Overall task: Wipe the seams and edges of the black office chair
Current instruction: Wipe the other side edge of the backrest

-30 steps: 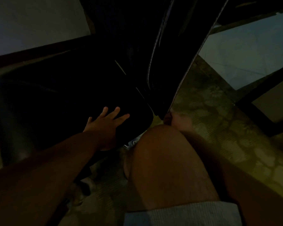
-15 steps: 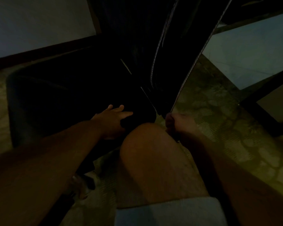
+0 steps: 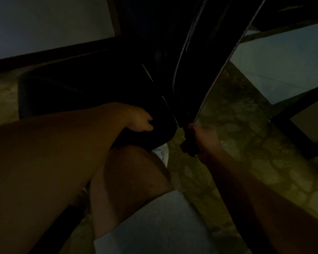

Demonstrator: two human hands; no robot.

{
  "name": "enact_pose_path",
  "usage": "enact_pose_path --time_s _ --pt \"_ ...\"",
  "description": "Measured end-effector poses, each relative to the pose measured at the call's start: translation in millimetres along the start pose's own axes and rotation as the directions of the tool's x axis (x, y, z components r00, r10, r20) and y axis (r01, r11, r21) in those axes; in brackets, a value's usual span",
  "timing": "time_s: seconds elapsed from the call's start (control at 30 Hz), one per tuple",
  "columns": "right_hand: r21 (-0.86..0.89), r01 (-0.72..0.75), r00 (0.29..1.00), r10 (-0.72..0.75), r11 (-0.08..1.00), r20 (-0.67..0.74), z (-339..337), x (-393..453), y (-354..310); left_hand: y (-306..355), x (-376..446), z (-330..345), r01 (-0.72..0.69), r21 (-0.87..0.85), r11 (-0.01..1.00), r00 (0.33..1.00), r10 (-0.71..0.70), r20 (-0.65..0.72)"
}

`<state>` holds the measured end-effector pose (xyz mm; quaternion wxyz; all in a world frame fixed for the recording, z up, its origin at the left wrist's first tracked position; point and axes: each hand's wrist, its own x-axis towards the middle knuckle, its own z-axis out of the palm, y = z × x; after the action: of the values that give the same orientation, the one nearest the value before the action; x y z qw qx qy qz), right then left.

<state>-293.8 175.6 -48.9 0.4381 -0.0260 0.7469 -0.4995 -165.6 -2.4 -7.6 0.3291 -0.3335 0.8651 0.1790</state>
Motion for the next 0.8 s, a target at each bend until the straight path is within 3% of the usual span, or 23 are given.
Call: enact_pose_path --time_s 0.17,0.33,0.43,0.53,0.6,0.8 --pt "0.039 -0.002 1.000 0.002 0.999 0.004 2.1 -5.5 1.9 22.7 14.0 3.4 0.008 0.022 1.000 1.000 -0.007 -0.011" --pt "-0.017 0.021 0.996 -0.023 1.000 -0.085 1.4 -0.2 -1.9 23.7 14.9 17.4 0.032 -0.021 0.999 0.986 -0.035 -0.166" --pt "-0.082 0.029 0.997 -0.035 0.996 -0.076 1.2 3.9 -0.8 22.7 15.0 12.4 0.048 -0.033 0.998 0.990 -0.052 -0.128" --pt "-0.006 0.007 1.000 -0.007 1.000 -0.007 1.9 0.0 -0.9 32.0 11.2 7.3 0.047 0.055 0.997 0.999 -0.047 -0.008" --pt "0.023 0.011 0.999 -0.010 1.000 -0.043 2.8 -1.5 -1.5 37.5 9.4 0.6 0.053 0.100 0.994 0.997 -0.058 0.044" --pt "-0.037 0.024 0.999 -0.026 0.999 -0.038 2.9 -7.6 -3.8 49.7 22.2 3.4 0.021 0.009 1.000 1.000 -0.021 0.013"
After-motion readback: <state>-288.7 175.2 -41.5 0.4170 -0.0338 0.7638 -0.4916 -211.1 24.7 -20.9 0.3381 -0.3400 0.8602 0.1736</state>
